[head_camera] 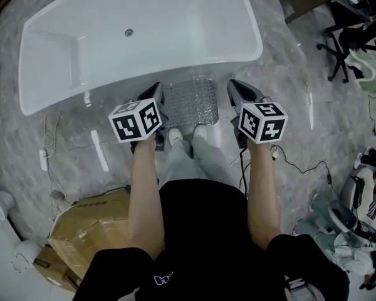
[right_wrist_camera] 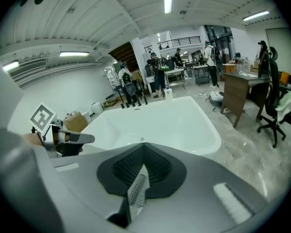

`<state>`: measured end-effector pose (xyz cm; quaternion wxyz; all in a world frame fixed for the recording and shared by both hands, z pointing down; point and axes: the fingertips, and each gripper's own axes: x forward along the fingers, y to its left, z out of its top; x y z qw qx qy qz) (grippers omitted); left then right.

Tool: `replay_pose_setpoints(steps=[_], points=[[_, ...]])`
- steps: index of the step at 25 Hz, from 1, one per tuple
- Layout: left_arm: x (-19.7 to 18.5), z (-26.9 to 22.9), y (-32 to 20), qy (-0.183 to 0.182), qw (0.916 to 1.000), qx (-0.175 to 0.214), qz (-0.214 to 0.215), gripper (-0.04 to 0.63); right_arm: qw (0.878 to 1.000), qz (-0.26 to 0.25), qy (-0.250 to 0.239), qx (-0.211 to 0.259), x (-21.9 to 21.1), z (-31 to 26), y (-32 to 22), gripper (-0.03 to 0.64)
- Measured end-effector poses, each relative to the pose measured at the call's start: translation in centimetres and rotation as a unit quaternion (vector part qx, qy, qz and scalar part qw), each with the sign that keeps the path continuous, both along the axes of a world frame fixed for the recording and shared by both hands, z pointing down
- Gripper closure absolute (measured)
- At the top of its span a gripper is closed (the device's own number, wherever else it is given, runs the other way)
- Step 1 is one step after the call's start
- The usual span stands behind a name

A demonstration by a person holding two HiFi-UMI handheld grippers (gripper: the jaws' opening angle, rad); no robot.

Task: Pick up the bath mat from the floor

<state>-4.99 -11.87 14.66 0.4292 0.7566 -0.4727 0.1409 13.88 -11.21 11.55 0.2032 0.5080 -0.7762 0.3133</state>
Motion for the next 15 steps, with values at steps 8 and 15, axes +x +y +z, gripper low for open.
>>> replay_pose_setpoints(steps=[8,15], points=[[2.7,8.1,4.0,0.014,0.9958,-0.089,0.018,0.595,0.998,0.002,0.015,-0.065,2.2,5.5,3.2,0.614],[3.1,15.2,7.7,0.003,0.9899,-0.133,0.048,0.595,0.992,-0.008,0.006,-0.126,1.1,12.5,6.6,0.614]])
